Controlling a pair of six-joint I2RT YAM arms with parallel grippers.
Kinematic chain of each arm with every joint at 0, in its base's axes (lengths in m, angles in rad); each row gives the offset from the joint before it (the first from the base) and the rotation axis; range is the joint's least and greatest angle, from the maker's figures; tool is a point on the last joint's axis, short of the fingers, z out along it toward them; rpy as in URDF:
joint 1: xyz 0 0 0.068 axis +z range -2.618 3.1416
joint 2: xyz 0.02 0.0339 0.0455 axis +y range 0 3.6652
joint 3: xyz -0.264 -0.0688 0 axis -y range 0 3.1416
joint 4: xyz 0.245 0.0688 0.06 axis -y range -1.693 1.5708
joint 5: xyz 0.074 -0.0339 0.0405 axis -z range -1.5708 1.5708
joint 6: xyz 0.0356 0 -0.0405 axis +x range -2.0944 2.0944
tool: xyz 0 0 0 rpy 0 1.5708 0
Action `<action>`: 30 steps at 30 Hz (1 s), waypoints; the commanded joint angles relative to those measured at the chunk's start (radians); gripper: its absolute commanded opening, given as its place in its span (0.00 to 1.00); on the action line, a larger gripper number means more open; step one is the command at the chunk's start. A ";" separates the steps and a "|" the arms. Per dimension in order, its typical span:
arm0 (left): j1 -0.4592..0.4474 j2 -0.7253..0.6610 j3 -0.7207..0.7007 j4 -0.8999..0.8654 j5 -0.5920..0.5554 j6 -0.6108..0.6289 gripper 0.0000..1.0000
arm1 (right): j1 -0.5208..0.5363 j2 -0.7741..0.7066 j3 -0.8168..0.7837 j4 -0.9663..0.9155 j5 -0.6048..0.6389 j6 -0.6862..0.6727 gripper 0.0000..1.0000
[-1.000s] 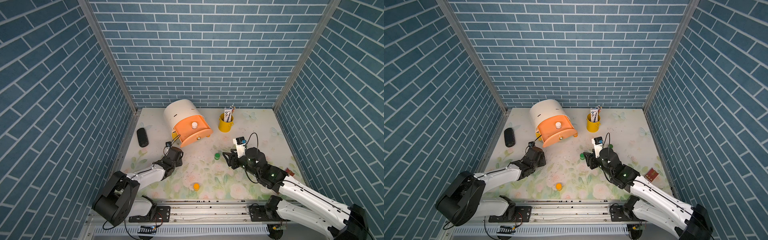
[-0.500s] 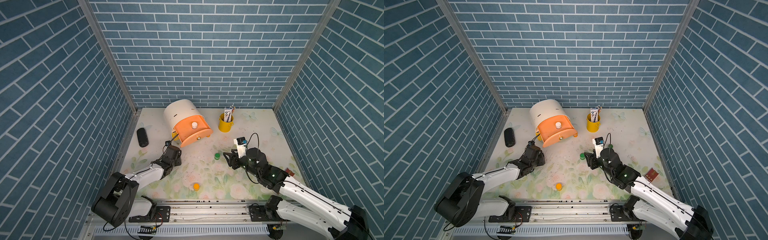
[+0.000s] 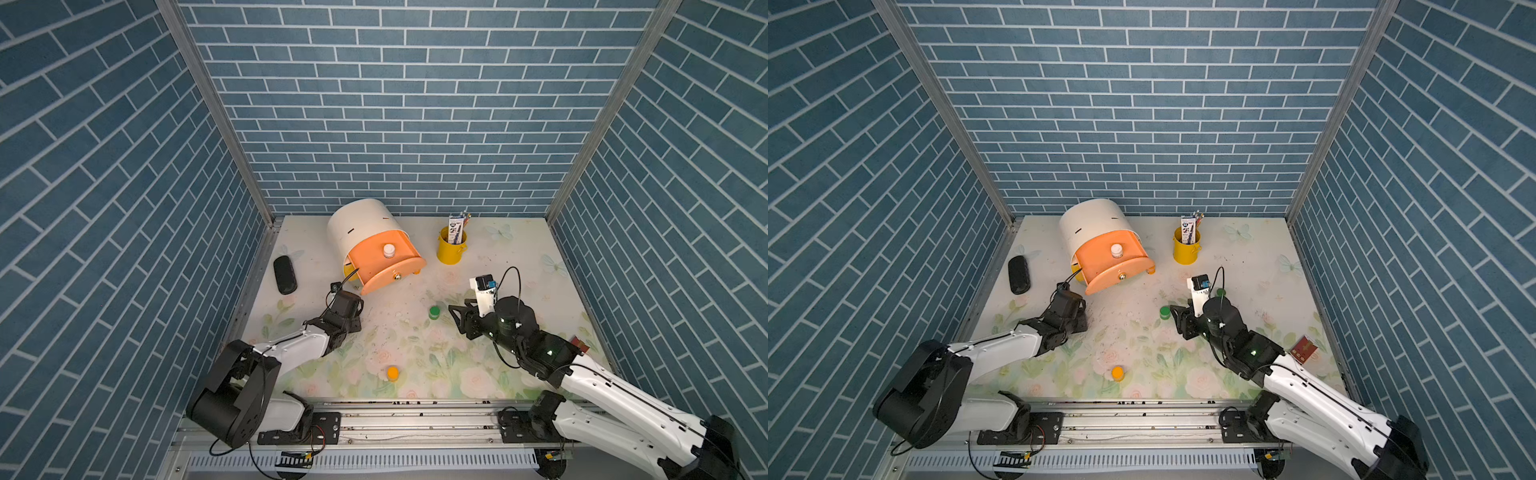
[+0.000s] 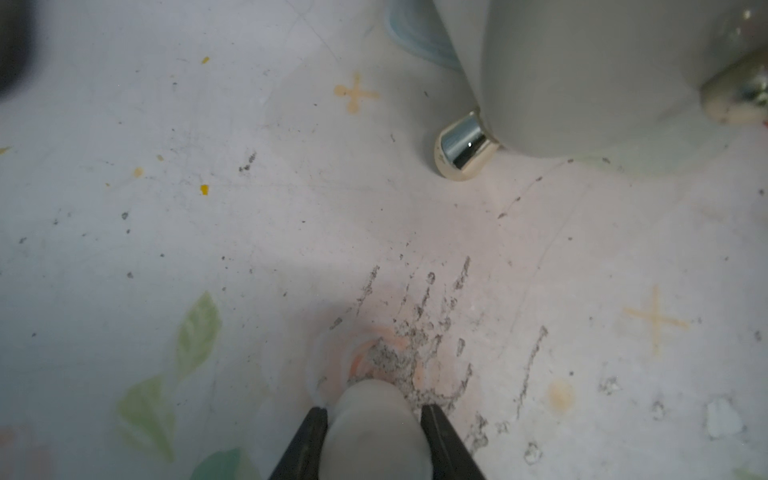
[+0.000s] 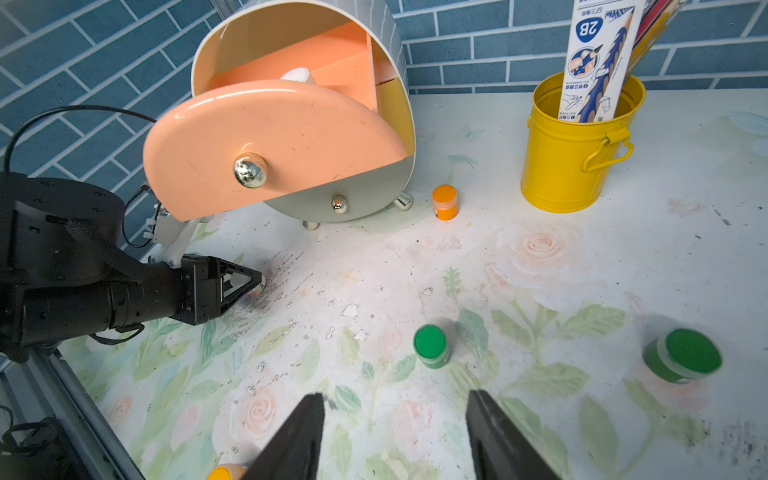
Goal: Put the paint cans in the drawer according to color
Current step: Pick up the paint can at the center of the board, then place the paint can in the drawer.
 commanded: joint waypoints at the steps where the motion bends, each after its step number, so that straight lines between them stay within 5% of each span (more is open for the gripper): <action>1: 0.007 -0.033 0.032 -0.041 -0.048 0.005 0.31 | -0.008 -0.020 -0.012 -0.015 0.006 -0.002 0.59; 6: 0.006 -0.126 0.072 -0.137 -0.088 0.007 0.22 | -0.009 -0.026 -0.004 -0.024 0.001 -0.003 0.59; 17: 0.005 -0.369 0.329 -0.444 -0.191 0.047 0.22 | -0.013 -0.030 0.028 -0.036 -0.006 -0.018 0.59; 30: -0.008 -0.255 0.707 -0.543 -0.062 0.194 0.21 | -0.011 -0.034 0.063 -0.056 -0.009 -0.035 0.59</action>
